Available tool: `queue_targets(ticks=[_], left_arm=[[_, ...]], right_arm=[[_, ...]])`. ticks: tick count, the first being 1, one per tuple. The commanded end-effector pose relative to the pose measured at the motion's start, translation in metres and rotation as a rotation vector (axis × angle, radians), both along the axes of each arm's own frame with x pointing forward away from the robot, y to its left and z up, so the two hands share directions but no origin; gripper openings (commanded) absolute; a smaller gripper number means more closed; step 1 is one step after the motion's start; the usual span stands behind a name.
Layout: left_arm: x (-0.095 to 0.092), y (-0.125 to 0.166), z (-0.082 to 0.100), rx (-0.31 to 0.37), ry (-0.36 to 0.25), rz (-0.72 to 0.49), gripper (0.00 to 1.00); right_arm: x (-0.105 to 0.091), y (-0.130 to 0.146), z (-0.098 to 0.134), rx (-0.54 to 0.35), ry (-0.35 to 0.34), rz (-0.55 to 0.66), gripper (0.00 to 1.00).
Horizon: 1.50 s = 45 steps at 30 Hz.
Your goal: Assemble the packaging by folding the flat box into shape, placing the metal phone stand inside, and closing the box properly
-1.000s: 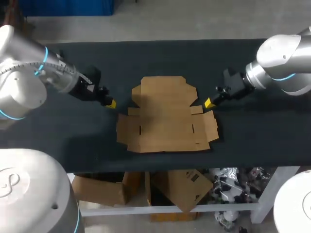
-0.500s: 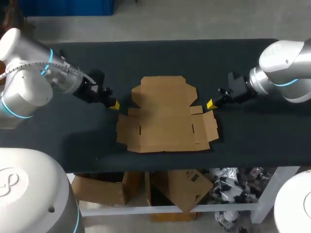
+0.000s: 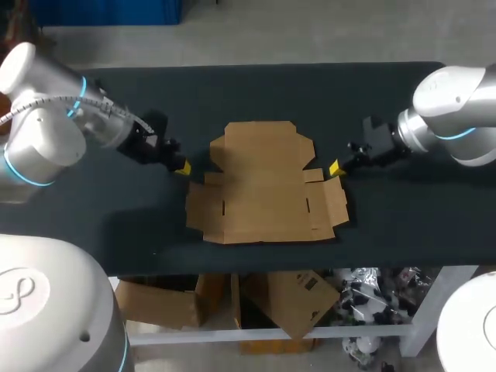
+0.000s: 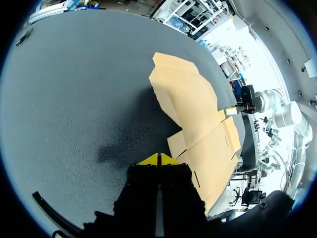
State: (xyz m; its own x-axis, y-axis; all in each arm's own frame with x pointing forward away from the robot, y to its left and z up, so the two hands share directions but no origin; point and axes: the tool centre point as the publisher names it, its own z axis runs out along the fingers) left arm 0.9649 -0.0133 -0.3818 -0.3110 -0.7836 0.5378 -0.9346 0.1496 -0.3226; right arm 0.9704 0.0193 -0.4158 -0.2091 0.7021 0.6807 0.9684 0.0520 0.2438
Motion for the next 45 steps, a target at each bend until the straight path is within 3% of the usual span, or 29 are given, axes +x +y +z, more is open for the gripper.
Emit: queue_targets(ticks=[1, 17, 45], left_arm=[[0.005, -0.003, -0.006, 0.004, 0.004, 0.003, 0.00], [0.013, -0.017, -0.024, -0.002, 0.022, -0.004, 0.00], [0.010, -0.021, -0.030, -0.035, 0.038, -0.013, 0.00]], right_arm=[[0.004, 0.000, -0.006, 0.004, 0.015, 0.007, 0.00], [0.005, 0.005, -0.010, 0.005, 0.022, 0.020, 0.00], [0.005, 0.017, -0.017, 0.042, 0.019, 0.040, 0.00]])
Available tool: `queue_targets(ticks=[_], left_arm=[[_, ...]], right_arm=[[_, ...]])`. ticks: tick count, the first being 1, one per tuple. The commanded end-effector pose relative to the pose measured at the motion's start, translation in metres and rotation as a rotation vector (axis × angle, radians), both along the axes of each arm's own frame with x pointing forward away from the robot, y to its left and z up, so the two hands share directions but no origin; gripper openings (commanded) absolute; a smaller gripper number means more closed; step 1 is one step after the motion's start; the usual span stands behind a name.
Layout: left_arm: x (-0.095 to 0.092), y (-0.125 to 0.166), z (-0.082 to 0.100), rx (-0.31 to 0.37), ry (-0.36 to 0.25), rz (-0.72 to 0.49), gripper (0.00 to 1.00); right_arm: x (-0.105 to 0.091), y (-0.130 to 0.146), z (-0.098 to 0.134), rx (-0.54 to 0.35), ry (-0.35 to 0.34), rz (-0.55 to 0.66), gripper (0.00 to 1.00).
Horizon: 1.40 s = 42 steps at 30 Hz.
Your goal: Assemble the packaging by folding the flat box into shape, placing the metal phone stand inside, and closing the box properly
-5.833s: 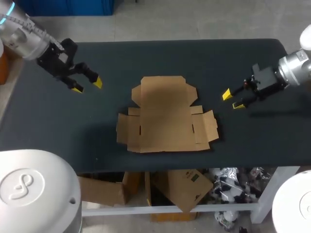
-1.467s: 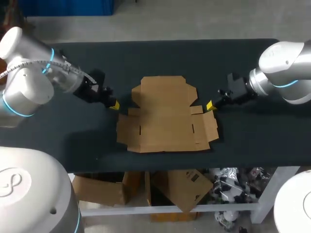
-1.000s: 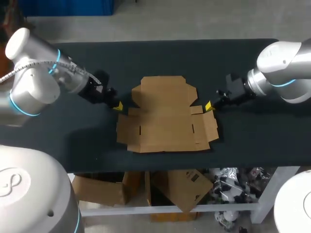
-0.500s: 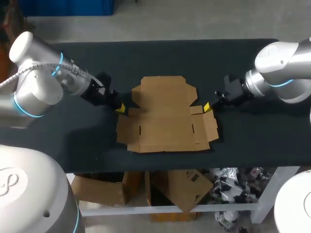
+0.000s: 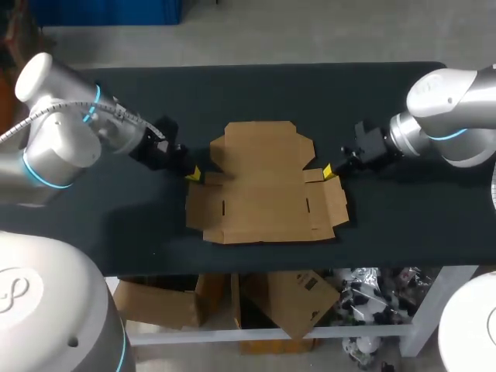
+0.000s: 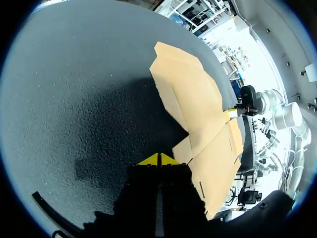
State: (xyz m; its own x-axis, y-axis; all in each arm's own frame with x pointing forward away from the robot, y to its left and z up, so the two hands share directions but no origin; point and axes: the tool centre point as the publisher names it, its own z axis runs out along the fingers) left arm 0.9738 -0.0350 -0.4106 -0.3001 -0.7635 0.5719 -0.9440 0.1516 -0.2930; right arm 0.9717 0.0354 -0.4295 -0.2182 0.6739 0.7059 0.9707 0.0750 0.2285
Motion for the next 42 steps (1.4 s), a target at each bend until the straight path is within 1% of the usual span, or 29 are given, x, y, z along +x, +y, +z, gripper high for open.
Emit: queue_targets(ticks=[1, 13, 28, 31, 42], left_arm=[[0.001, 0.000, -0.001, -0.006, 0.002, -0.001, 0.00], [-0.001, -0.002, -0.001, -0.020, 0.001, -0.005, 0.00], [-0.003, -0.010, -0.004, -0.027, 0.030, -0.001, 0.00], [-0.005, -0.011, -0.003, -0.033, 0.037, -0.007, 0.00], [-0.009, -0.017, 0.003, -0.034, 0.027, -0.018, 0.00]], right_arm=[[0.004, 0.002, -0.002, 0.011, 0.000, 0.011, 0.00], [0.002, 0.003, 0.000, 0.019, -0.013, 0.013, 0.00], [0.003, 0.004, 0.000, 0.025, -0.019, 0.017, 0.00], [0.003, 0.004, 0.000, 0.026, -0.020, 0.017, 0.00], [0.001, 0.003, 0.004, 0.027, -0.027, 0.015, 0.00]])
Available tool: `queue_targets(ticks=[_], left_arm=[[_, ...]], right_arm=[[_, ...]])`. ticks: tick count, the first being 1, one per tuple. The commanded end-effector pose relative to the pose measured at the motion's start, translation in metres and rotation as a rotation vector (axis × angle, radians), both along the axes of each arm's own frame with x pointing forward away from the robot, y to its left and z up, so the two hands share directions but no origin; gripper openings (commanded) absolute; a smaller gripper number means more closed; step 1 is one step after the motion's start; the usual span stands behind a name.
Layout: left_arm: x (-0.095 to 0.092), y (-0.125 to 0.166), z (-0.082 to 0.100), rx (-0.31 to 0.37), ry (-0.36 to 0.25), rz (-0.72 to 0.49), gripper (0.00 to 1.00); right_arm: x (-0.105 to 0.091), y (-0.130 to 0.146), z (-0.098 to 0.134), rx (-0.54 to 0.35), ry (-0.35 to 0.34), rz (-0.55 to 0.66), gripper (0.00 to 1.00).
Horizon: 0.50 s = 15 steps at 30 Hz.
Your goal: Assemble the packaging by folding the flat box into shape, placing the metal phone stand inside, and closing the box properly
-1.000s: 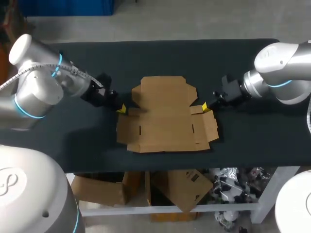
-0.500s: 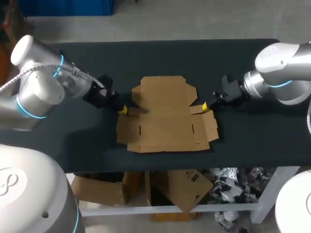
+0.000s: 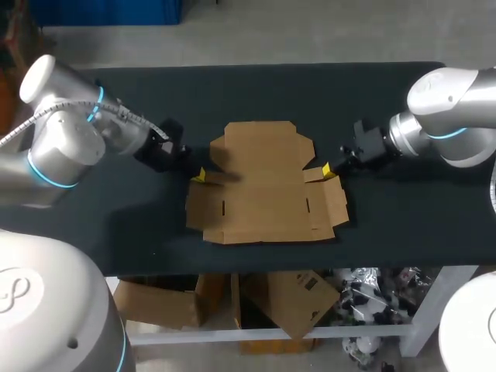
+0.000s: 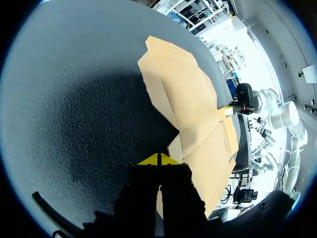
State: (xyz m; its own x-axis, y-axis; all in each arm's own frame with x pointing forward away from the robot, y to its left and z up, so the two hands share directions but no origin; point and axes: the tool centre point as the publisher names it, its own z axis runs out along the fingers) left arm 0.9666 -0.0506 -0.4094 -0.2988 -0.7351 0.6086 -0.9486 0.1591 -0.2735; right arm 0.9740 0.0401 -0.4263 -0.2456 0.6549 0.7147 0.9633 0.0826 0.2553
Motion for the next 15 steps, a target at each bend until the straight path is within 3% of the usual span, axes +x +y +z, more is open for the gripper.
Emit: queue_targets(ticks=[1, 15], left_arm=[[-0.0014, -0.0013, 0.0018, 0.005, -0.001, 0.001, 0.00], [-0.0013, -0.0045, 0.0029, 0.020, -0.008, 0.005, 0.00]], right_arm=[[-0.0016, -0.0006, 0.0018, 0.005, -0.002, 0.002, 0.00], [-0.0051, 0.0036, 0.0055, 0.004, -0.010, -0.004, 0.00]])
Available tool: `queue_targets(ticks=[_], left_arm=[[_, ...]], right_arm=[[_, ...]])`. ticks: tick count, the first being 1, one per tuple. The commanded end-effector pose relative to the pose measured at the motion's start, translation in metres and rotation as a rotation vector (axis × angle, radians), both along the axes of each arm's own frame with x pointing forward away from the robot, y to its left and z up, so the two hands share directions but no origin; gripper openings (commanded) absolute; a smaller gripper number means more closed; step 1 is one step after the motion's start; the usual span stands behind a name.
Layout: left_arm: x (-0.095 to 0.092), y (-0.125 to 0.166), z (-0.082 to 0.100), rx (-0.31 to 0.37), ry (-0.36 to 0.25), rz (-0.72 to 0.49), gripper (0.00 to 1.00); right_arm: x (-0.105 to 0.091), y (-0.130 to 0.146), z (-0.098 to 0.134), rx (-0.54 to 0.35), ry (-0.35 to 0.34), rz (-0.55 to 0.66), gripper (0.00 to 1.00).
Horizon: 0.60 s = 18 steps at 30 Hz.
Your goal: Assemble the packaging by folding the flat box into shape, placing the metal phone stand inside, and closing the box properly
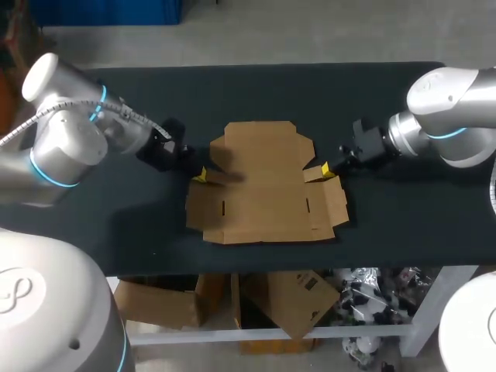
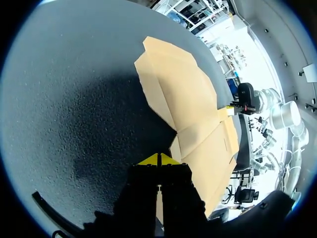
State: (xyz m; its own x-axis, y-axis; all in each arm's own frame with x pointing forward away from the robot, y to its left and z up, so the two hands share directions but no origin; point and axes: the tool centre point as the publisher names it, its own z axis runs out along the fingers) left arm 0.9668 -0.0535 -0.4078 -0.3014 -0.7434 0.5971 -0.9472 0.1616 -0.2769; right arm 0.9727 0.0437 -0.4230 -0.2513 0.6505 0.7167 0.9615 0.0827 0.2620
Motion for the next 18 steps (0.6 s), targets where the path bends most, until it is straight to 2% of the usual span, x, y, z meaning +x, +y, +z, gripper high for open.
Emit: queue_targets(ticks=[1, 18], left_arm=[[-0.002, -0.002, 0.001, 0.008, -0.003, 0.005, 0.00], [-0.006, -0.007, 0.006, 0.038, -0.025, 0.008, 0.00]], right_arm=[[-0.005, 0.001, 0.003, -0.006, -0.003, -0.008, 0.00], [-0.008, 0.011, 0.008, -0.026, -0.012, -0.016, 0.00]])
